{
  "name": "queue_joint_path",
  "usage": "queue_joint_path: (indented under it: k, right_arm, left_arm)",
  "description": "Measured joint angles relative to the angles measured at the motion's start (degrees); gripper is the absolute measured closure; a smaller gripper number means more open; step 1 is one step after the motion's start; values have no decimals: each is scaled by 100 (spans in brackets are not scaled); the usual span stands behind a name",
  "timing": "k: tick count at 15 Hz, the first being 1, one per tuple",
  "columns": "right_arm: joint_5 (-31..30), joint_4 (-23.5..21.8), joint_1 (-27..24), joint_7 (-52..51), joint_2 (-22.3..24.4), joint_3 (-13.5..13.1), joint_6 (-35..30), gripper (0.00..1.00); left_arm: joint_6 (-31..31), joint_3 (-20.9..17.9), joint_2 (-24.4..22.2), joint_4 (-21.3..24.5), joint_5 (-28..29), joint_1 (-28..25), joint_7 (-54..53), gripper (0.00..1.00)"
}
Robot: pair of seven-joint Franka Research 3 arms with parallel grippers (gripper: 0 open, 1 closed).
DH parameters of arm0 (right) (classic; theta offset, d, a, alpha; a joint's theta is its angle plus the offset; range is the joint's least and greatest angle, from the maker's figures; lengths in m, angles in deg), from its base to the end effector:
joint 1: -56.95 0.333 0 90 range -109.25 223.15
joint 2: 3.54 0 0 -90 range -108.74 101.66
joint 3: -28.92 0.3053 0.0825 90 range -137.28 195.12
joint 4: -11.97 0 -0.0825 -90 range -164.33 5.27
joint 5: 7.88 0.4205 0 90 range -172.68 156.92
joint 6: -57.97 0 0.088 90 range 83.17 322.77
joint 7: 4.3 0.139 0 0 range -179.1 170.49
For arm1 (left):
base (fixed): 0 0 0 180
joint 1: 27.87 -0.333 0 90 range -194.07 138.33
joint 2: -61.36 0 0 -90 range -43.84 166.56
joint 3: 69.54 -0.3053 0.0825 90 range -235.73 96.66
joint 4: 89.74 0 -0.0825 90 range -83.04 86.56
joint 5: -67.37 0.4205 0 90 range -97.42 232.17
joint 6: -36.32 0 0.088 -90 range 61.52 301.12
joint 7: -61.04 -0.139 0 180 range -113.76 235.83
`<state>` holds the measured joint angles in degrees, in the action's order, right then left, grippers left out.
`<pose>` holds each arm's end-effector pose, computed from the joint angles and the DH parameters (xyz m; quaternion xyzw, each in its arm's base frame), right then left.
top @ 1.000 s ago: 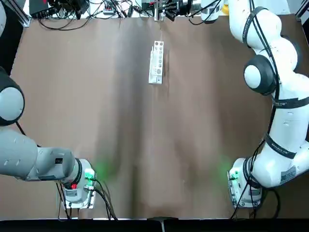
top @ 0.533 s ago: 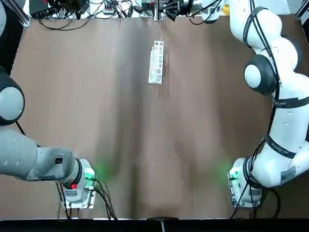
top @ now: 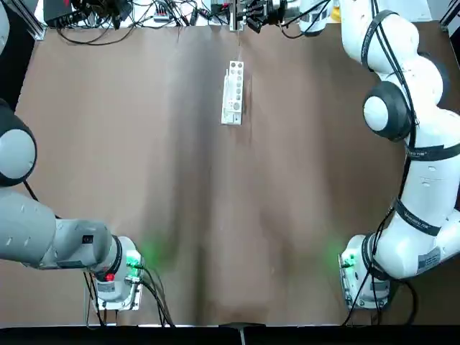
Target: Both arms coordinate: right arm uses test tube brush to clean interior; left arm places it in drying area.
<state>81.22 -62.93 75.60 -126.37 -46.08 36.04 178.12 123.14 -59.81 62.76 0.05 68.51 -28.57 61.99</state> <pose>0.7069 0.3977 0.3229 -0.5231 -0.5573 -0.4899 0.4192 0.5824 -0.0887 0.5649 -0.9968 0.0703 0.0371 0.0112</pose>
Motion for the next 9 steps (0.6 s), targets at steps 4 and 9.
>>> queue_joint_path:
  k: [4,9]
  right_arm:
    - [0,-6,0,3,0,2,-118,98]
    - [0,-41,0,5,0,2,-239,98]
  left_arm:
    - [4,0,14,0,0,0,0,0]
    - [43,0,17,0,0,0,0,0]
